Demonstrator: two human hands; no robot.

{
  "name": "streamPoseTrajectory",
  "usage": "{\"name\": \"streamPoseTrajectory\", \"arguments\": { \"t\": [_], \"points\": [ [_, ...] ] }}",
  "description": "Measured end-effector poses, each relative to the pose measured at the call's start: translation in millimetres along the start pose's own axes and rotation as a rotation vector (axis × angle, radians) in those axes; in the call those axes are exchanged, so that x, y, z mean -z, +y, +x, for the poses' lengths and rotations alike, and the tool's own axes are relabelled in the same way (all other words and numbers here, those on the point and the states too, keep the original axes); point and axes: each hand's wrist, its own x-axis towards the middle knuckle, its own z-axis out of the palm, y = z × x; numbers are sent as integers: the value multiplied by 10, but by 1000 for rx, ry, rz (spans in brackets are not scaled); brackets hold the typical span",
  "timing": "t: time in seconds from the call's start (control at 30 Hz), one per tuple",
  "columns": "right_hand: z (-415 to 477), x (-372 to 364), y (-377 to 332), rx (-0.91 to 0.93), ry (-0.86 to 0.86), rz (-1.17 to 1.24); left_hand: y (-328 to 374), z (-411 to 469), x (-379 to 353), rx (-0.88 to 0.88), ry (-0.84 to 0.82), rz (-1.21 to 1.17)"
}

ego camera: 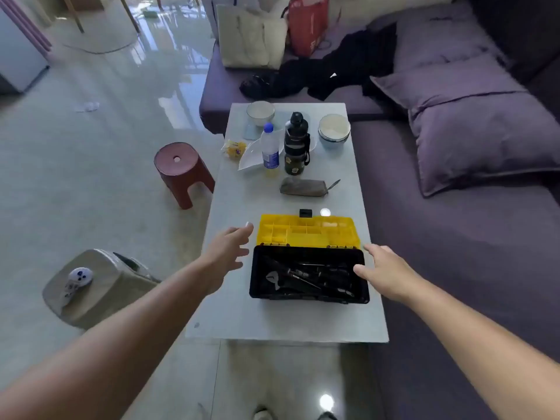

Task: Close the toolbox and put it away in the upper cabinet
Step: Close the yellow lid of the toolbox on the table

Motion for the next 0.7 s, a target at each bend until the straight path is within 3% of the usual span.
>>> {"name": "streamPoseTrajectory", "arguments": {
  "t": [0.3, 0.5, 0.7],
  "points": [
    [1516, -501, 451, -43, 68, 92, -499, 1502, -343, 61, 60, -20],
    [1996, -500, 448, -149, 130, 257, -597, 1878, -391, 127, -12, -90],
    [2063, -397, 384, -247, 159, 522, -510, 1917, -237, 186, 43, -255]
  ]
}}
